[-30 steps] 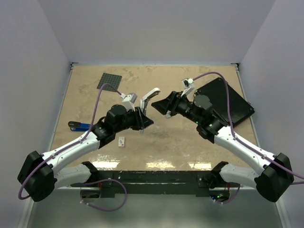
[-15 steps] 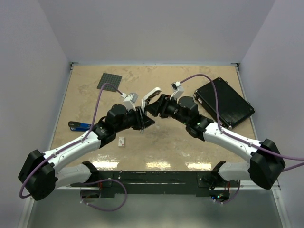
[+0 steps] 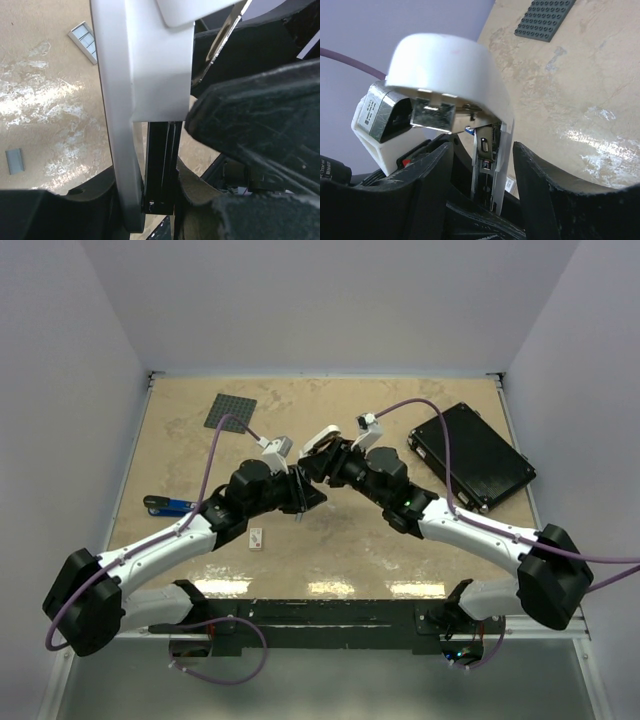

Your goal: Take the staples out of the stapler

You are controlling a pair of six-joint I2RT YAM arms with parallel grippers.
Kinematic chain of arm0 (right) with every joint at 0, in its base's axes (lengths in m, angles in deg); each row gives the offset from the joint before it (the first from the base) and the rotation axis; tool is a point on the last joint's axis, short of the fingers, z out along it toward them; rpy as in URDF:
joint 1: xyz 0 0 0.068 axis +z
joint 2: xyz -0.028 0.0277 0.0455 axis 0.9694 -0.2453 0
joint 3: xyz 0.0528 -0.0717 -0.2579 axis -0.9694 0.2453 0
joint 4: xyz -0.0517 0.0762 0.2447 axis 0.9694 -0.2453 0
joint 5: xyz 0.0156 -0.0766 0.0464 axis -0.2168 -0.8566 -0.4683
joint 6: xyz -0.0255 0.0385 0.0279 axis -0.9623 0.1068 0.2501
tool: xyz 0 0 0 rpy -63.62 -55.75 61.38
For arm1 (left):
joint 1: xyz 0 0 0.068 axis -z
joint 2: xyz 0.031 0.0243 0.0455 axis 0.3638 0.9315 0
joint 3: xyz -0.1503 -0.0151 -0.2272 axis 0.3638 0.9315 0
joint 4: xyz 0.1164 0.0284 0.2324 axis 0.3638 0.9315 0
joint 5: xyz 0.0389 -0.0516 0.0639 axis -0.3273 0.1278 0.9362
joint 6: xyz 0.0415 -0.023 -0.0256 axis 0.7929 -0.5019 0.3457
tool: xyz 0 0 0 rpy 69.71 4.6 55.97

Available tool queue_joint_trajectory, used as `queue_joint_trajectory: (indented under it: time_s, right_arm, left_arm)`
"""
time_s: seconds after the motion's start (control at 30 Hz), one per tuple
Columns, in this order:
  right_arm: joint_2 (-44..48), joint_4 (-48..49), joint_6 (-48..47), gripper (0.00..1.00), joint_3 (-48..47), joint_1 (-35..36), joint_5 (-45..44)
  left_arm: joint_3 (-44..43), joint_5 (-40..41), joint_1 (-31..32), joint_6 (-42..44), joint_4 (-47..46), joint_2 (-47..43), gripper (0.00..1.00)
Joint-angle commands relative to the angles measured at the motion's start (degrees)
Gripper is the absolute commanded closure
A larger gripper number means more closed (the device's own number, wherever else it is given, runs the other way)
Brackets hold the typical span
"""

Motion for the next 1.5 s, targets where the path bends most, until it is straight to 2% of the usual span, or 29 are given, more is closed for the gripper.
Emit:
queue_joint_trajectory:
  time_s: [0.0,0.17,0.23,0.27,0.3,0.37,0.4,0.43,0.47,0.53,0.57,0.63,0.67,0.73,0.8,0.87,0.93,1.07,1.2,1.27,1.4,1.47]
  right_arm:
    - [-0.8,1.3,0.0,0.45,-3.3,2.0,-5.0]
    - [-2.2,0.1,-0.4,0.51,-3.3,2.3,-6.7]
    - [-2.0,0.4,-0.7,0.57,-3.0,2.4,-7.1]
    - [-1.5,0.6,-0.8,0.62,-2.8,2.5,-7.7]
    - [-1.2,1.0,-1.1,0.75,-2.3,2.5,-8.0]
    - [-0.7,2.0,-2.2,0.87,-1.9,2.5,-8.7]
    - [-0.3,2.3,-2.5,0.97,-1.8,2.5,-8.7]
    - [-0.3,2.6,-2.9,1.0,-1.8,2.5,-8.8]
    - [-0.3,2.5,-3.6,1.0,-1.8,2.5,-9.2]
    - [-0.5,2.2,-4.0,1.0,-2.0,2.5,-9.1]
    - [-0.4,2.3,-4.2,1.0,-2.0,2.4,-8.8]
    - [0.0,2.0,-4.9,1.0,-2.1,2.5,-9.5]
    - [0.3,1.7,-5.9,1.0,-2.3,2.3,-10.0]
    - [0.9,-0.5,-6.7,1.0,-3.2,1.9,-11.6]
    - [1.1,-2.3,-9.0,1.0,-4.7,0.3,-11.8]
    - [1.2,-5.9,-12.1,1.0,-6.0,-2.1,-11.9]
    - [1.1,-8.0,-14.3,1.0,-6.7,-4.5,-10.5]
    - [-0.9,-10.3,-20.9,1.0,-6.7,-14.2,-9.9]
    - [-6.4,-15.8,-28.3,1.0,-10.2,-18.8,-14.4]
    - [-10.1,-17.9,-30.6,1.0,-12.9,-20.5,-14.9]
    - [-16.4,-21.2,-34.6,1.0,-16.6,-23.4,-11.3]
    - [-19.4,-22.8,-36.8,1.0,-19.4,-24.6,-10.3]
  left_arm:
    - [-2.5,0.3,0.1,-0.7,-3.1,0.5,1.0]
    - [-2.5,0.4,0.1,-0.6,-3.3,0.0,1.0]
    - [-2.5,0.4,0.1,-0.5,-3.1,-0.1,1.0]
    - [-2.7,0.4,0.1,-0.4,-3.0,-0.2,1.0]
    - [-2.9,0.4,0.1,-0.2,-2.8,-0.2,1.0]
    - [-3.3,0.0,0.1,0.0,-2.3,-0.2,1.0]
    - [-3.4,-0.1,0.1,0.3,-2.1,-0.2,0.98]
    - [-3.5,-0.2,0.1,0.5,-2.1,-0.3,0.95]
    - [-3.5,-0.4,0.1,0.7,-2.1,-0.4,0.88]
    - [-3.5,-0.7,0.1,0.9,-1.9,-0.5,0.79]
    - [-3.5,-0.7,0.1,1.0,-1.8,-0.5,0.69]
    - [-3.9,-0.8,0.1,1.5,-1.1,-0.5,0.59]
    - [-3.9,-0.8,0.1,1.7,-0.7,-0.5,0.46]
    - [-4.0,-2.1,0.1,3.0,-0.1,-0.7,0.36]
    - [-3.9,-2.7,0.1,4.3,0.4,-1.2,0.15]
    - [-4.1,-2.8,0.1,5.1,1.4,-1.5,0.02]
    - [-5.1,-2.3,0.1,7.0,3.7,-1.6,0.0]
    - [-6.8,0.6,0.1,9.8,8.2,-1.7,0.0]
    - [-15.7,14.5,-1.3,15.8,20.0,-0.1,0.0]
    - [-19.0,18.5,-2.8,19.8,24.0,1.2,0.0]
    - [-24.4,29.0,-4.9,25.6,26.1,2.1,0.0]
    - [-23.9,32.7,-5.0,28.8,25.9,1.7,0.0]
